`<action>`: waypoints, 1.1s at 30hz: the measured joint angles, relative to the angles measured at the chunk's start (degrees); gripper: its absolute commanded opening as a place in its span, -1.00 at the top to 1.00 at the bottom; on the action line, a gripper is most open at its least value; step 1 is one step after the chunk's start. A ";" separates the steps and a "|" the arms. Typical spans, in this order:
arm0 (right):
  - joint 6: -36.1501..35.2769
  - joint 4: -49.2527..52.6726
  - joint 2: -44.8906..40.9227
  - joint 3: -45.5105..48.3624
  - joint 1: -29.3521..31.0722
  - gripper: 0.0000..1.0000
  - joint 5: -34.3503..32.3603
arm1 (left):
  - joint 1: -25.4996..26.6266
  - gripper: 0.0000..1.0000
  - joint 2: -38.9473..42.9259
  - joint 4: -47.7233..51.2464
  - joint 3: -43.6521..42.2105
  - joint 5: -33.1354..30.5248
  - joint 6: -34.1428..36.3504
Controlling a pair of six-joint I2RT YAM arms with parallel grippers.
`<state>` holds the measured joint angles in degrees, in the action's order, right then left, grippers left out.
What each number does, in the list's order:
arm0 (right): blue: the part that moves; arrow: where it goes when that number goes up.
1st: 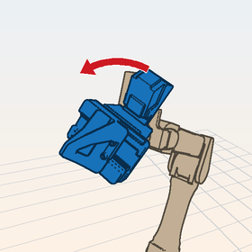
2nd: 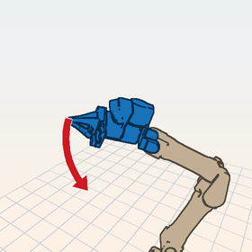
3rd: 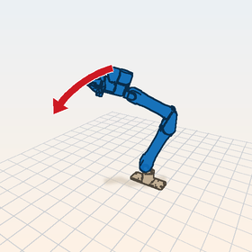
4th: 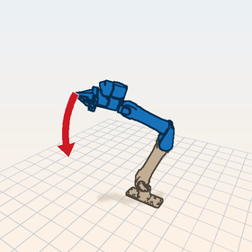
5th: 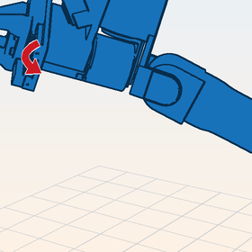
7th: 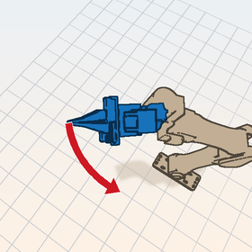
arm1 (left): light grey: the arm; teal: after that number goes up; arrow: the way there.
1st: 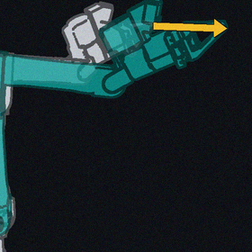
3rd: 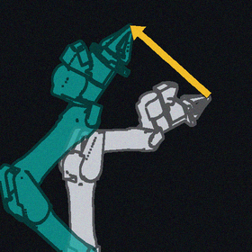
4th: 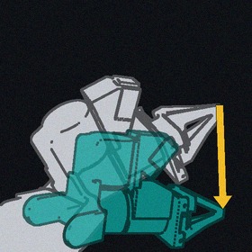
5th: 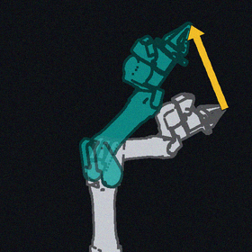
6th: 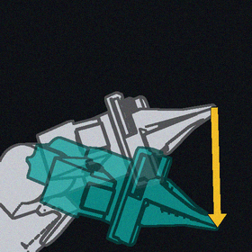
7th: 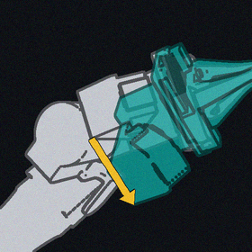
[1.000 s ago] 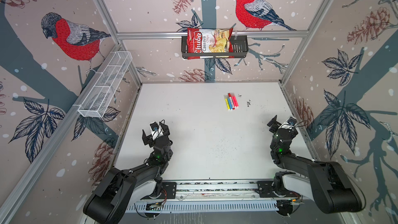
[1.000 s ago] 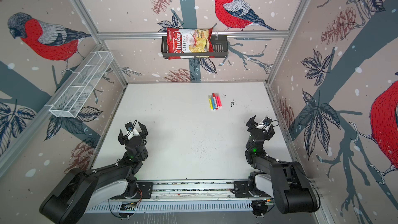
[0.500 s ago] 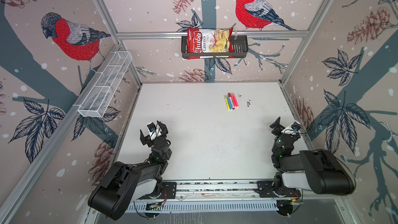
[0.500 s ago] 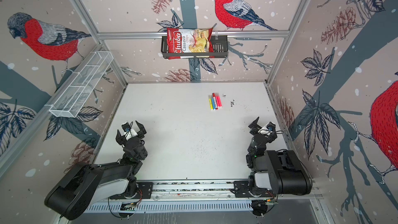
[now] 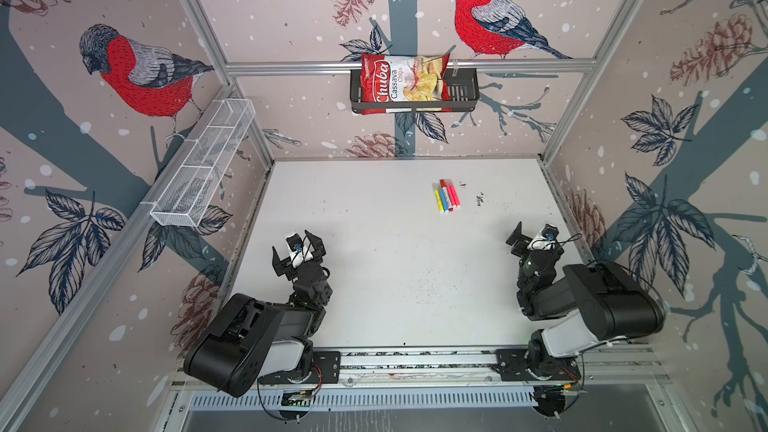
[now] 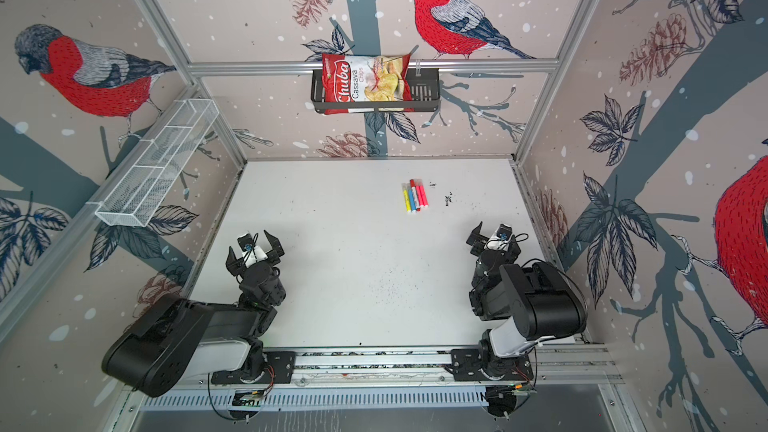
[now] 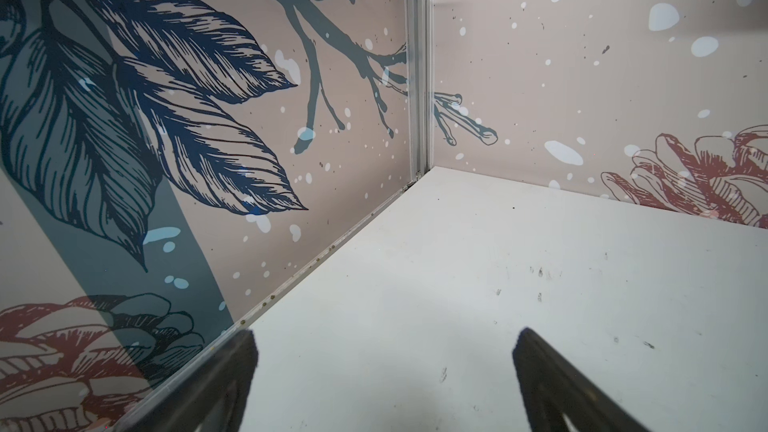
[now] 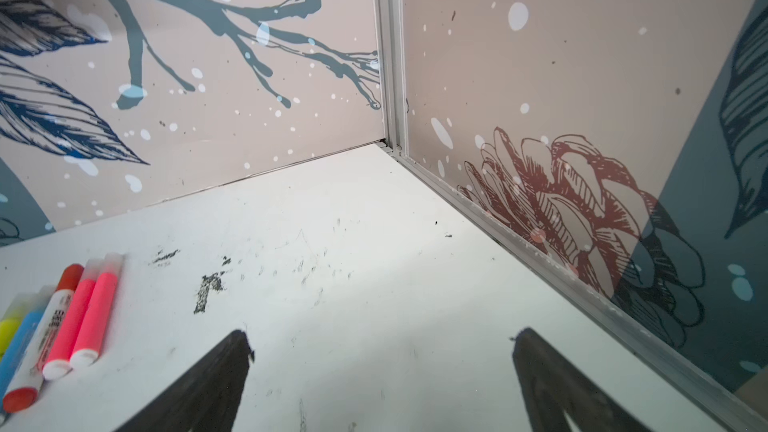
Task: Insert the pens into the pen caps
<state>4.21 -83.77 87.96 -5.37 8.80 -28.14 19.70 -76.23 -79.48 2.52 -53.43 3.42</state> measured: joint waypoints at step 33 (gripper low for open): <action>-2.71 1.38 -1.60 -0.98 -0.33 -0.99 2.80 | -5.70 -0.95 -15.91 -12.83 -1.42 21.94 4.44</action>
<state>1.50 -82.39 86.37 -6.35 8.47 -25.34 14.00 -92.14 -92.31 1.10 -31.48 7.86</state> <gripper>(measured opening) 0.996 0.973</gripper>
